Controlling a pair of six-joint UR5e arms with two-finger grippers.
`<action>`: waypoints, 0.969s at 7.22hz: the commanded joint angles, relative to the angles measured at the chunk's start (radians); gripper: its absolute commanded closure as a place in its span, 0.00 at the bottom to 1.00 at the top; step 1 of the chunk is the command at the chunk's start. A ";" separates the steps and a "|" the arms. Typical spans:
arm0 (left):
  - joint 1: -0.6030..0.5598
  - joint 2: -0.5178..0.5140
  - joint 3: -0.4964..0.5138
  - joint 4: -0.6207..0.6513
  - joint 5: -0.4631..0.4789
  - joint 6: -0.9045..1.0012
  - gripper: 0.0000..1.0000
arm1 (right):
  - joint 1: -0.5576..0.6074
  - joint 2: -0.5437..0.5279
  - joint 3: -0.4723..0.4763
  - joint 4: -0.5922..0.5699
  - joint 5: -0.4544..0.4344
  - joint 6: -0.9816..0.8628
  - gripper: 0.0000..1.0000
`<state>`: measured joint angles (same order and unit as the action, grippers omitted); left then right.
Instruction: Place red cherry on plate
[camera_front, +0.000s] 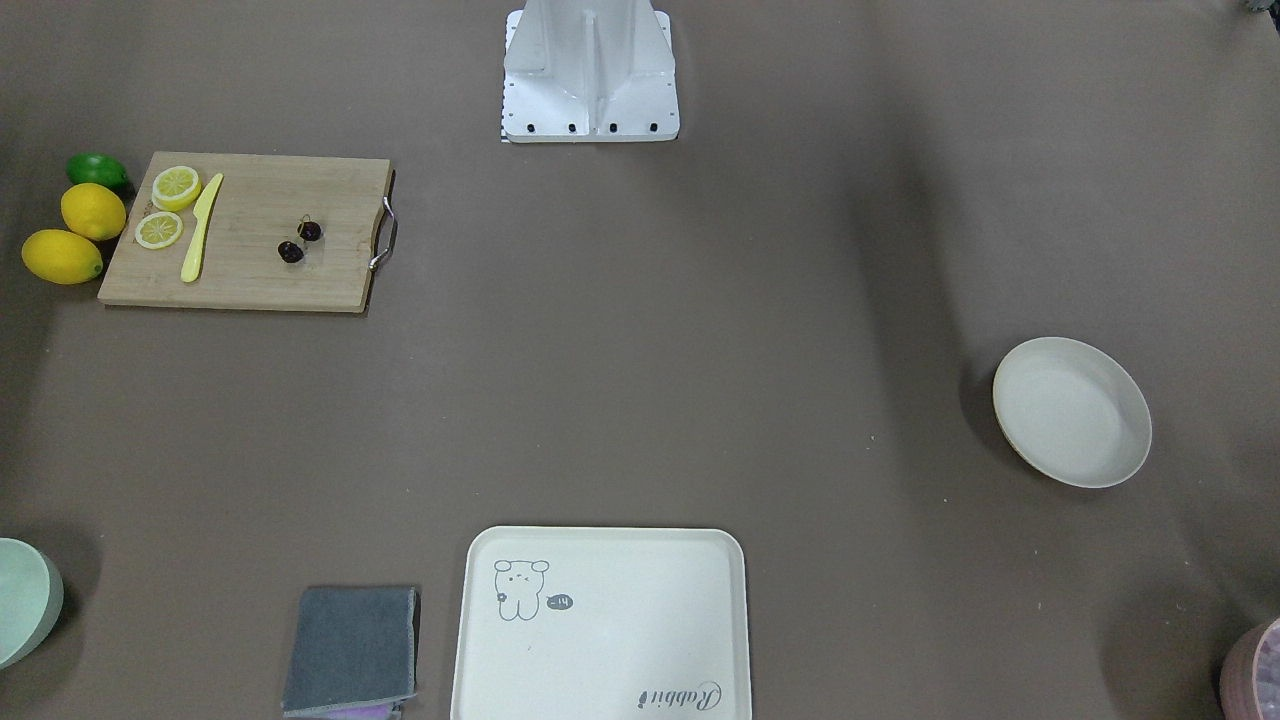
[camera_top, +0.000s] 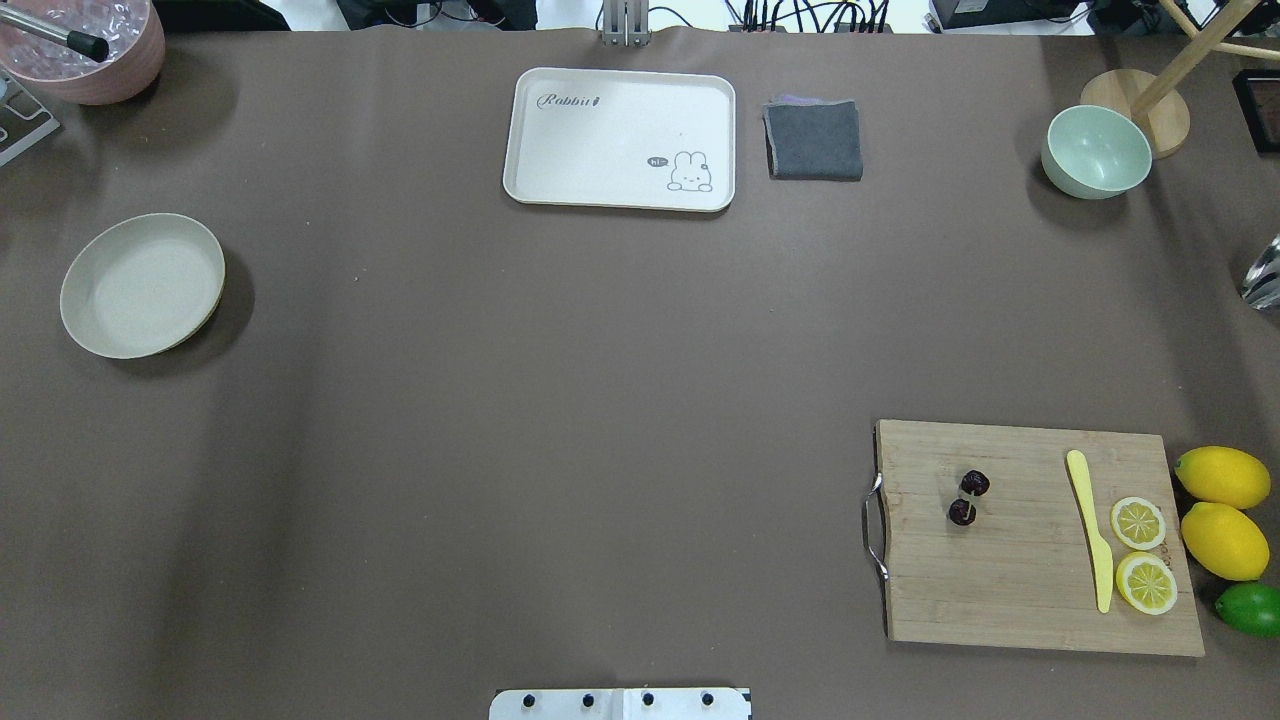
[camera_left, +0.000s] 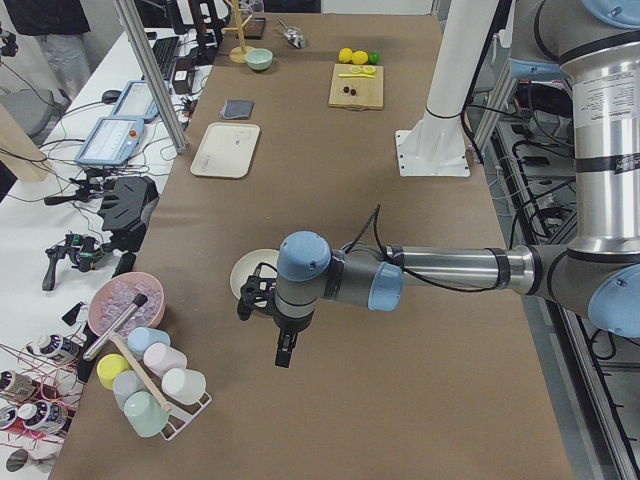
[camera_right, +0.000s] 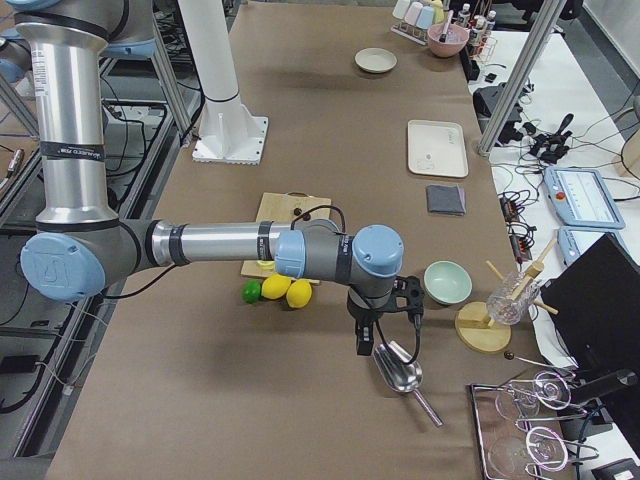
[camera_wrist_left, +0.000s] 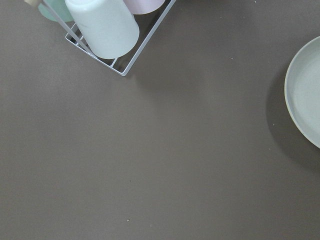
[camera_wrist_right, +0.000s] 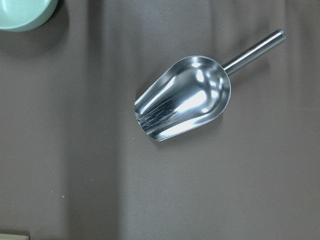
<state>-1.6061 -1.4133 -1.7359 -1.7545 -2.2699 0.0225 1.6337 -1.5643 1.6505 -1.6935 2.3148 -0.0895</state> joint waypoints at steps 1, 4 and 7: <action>0.001 -0.003 0.007 0.001 -0.011 -0.012 0.02 | 0.000 0.006 0.002 0.000 0.000 0.001 0.00; 0.040 -0.030 -0.002 -0.026 -0.011 -0.012 0.02 | -0.002 0.009 0.014 0.002 -0.002 0.037 0.00; 0.135 -0.095 0.068 -0.215 -0.087 -0.125 0.02 | 0.000 0.007 0.015 0.002 -0.002 0.037 0.00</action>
<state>-1.5050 -1.4841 -1.7120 -1.8937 -2.2994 -0.0590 1.6334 -1.5563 1.6653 -1.6920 2.3133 -0.0522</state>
